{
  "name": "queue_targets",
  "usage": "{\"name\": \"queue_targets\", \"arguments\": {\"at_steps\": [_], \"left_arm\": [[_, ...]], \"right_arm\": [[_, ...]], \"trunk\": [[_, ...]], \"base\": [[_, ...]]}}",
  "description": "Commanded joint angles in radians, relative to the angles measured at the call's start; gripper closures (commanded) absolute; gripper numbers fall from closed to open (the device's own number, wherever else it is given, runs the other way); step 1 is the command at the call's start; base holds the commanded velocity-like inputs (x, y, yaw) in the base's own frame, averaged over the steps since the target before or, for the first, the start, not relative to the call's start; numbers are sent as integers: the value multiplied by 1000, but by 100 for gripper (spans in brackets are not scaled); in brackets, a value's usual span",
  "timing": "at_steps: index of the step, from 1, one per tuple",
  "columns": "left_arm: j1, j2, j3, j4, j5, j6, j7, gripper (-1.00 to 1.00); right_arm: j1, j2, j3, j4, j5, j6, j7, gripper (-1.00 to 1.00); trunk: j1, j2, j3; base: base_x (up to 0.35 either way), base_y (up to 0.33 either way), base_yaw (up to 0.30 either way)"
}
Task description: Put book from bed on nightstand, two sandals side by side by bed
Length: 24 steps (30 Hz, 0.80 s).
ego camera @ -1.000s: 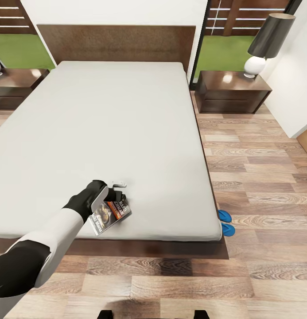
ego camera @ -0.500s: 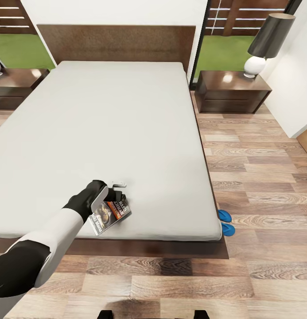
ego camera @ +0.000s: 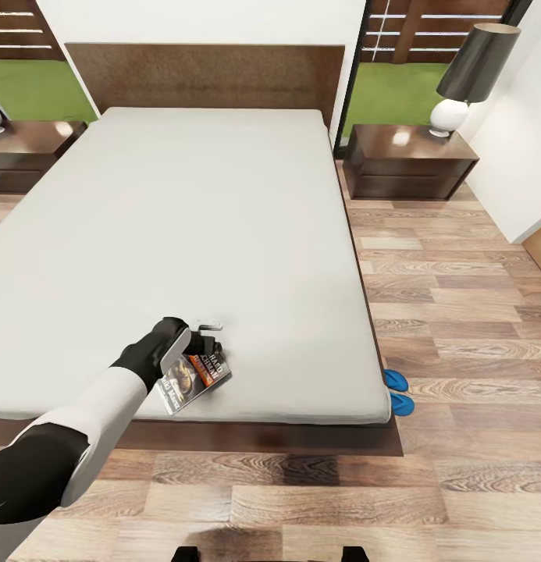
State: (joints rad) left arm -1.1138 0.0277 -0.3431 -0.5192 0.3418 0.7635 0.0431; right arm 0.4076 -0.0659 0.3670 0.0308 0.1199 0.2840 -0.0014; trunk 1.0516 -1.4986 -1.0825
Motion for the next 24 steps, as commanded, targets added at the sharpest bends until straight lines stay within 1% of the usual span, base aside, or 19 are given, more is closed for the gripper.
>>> {"name": "queue_targets", "arguments": {"at_steps": [1, 24], "left_arm": [[0, 1, -7, 16, 20, 6, 7, -100], [0, 2, -7, 16, 20, 5, 7, -100]], "right_arm": [[0, 0, -2, -2, 10, 4, 0, -100], [0, 0, -2, -2, 10, 4, 0, -100]], "trunk": [[0, 0, -1], [0, 0, -1]], "base": [[-27, 0, 0], [-11, 0, 0]]}}
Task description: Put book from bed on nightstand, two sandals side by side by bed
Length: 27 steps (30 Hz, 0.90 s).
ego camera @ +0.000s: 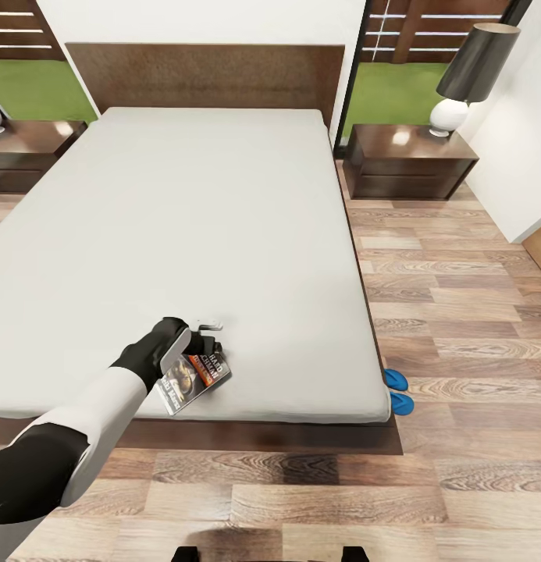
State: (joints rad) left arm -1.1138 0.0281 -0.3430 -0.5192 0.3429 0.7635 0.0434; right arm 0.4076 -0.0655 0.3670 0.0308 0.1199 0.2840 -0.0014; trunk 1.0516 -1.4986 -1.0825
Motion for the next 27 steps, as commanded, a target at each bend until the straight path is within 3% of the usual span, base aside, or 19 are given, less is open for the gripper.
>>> {"name": "queue_targets", "arguments": {"at_steps": [1, 27], "left_arm": [[0, 1, -7, 16, 19, 5, 7, -100], [0, 1, -7, 16, 19, 5, 6, -100]], "right_arm": [[0, 0, -2, -2, 10, 4, 0, -100], [0, 2, -2, -2, 10, 4, 0, -100]], "trunk": [[0, 0, -1], [0, 0, -1]], "base": [[0, 0, 0], [-17, 0, 0]]}}
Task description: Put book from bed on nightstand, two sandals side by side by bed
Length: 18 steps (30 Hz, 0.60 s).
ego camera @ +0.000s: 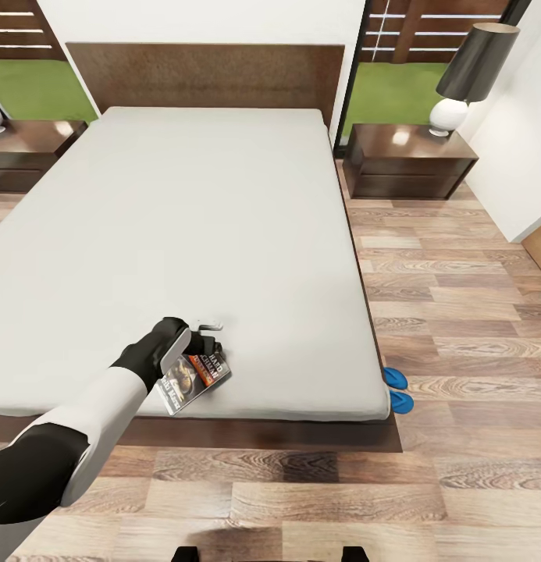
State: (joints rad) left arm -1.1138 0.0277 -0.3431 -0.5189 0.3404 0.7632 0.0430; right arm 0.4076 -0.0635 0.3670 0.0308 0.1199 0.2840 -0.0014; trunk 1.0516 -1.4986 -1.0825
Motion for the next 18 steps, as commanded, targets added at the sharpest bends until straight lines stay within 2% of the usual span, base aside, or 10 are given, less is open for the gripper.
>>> {"name": "queue_targets", "arguments": {"at_steps": [1, 18], "left_arm": [[0, 1, -7, 16, 22, 5, 7, -100], [0, 1, -7, 16, 22, 5, 7, -100]], "right_arm": [[0, 0, -2, -2, 10, 4, 0, -100], [0, 3, -2, -2, 11, 4, 0, -100]], "trunk": [[0, 0, -1], [0, 0, -1]], "base": [[-4, 0, 0], [-1, 0, 0]]}}
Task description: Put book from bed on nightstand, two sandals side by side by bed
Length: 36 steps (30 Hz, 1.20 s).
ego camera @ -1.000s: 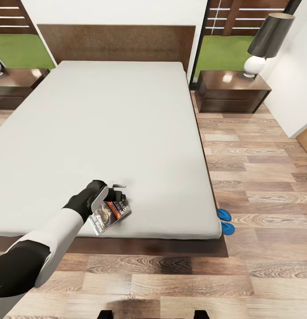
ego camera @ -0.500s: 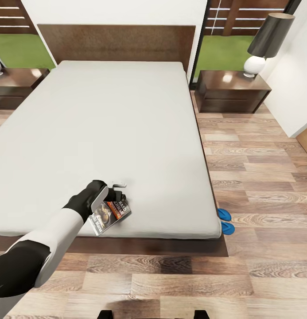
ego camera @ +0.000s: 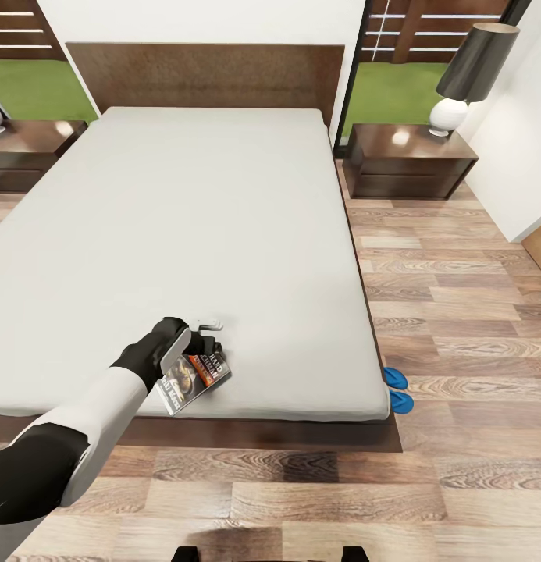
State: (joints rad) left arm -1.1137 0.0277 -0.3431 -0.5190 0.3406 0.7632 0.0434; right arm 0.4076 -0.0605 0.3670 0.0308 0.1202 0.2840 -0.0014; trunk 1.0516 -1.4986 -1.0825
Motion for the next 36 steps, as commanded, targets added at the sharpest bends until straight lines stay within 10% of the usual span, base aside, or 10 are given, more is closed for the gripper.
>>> {"name": "queue_targets", "arguments": {"at_steps": [1, 36], "left_arm": [[0, 1, -7, 16, 21, 5, 7, -100], [2, 0, -34, 17, 21, -19, 5, -100]], "right_arm": [[0, 0, -2, -2, 10, 4, 0, -100], [0, 1, -2, -2, 11, 4, 0, -100]], "trunk": [[0, 0, -1], [0, 0, -1]], "base": [[0, 0, 0], [-12, 0, 0]]}}
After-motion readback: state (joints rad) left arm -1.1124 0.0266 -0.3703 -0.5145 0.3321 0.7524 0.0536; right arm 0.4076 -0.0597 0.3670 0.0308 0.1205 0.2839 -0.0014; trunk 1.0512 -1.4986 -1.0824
